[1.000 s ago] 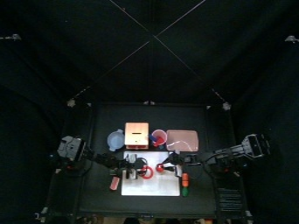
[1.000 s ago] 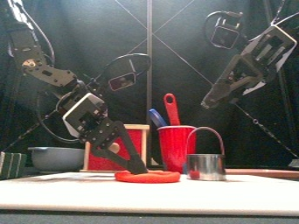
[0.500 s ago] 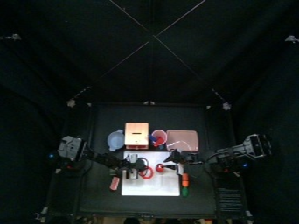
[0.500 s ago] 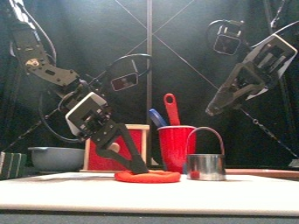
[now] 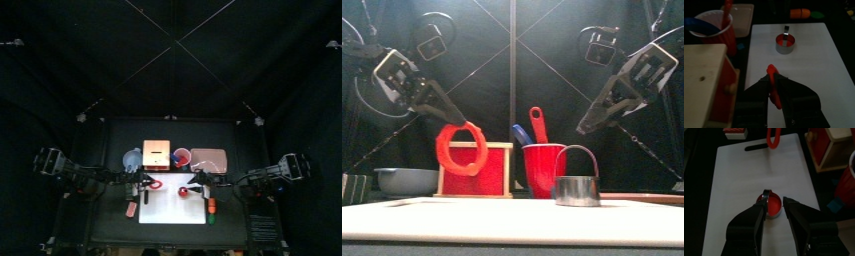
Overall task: Get the cutter from the drawer then cut the dough then place the extra dough in the bowl
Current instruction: Place the extra dough in the bowl
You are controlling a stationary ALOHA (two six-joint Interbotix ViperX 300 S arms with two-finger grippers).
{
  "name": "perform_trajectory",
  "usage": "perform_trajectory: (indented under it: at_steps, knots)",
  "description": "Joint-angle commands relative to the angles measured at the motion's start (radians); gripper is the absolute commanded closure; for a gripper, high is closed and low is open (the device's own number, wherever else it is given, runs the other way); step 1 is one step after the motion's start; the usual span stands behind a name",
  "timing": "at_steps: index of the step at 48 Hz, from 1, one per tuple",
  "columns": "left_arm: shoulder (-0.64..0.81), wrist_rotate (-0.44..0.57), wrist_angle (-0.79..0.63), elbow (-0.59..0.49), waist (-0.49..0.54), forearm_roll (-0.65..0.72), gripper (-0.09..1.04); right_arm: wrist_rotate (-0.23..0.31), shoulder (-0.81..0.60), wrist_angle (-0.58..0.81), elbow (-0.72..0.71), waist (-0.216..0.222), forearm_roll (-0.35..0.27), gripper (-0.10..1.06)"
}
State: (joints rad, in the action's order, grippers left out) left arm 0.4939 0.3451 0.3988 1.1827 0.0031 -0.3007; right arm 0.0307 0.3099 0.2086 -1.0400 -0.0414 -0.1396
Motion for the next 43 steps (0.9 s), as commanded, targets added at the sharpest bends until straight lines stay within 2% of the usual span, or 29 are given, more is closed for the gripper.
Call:
perform_trajectory:
  at_steps: [1,6,10,20,28,43]
  knots:
    - [0.179,-0.003,0.003,0.067,0.077,0.048,0.37,0.002,0.02,0.003,0.009,0.008,-0.003,0.24]
    - [0.302,-0.002,-0.011,0.117,0.143,0.075,0.37,0.002,0.018,0.003,0.012,0.009,-0.006,0.24]
    - [0.371,-0.002,-0.066,0.153,0.241,0.104,0.36,0.002,0.015,0.003,0.014,0.017,-0.008,0.24]
    - [0.362,-0.002,-0.19,0.183,0.399,0.12,0.35,0.002,0.011,0.003,0.02,0.018,-0.008,0.24]
    - [0.345,-0.002,-0.199,0.186,0.414,0.13,0.32,0.0,-0.002,0.003,0.028,0.02,-0.008,0.24]
    - [0.298,-0.002,-0.175,0.184,0.416,0.135,0.08,0.002,-0.029,0.003,0.037,0.02,-0.008,0.24]
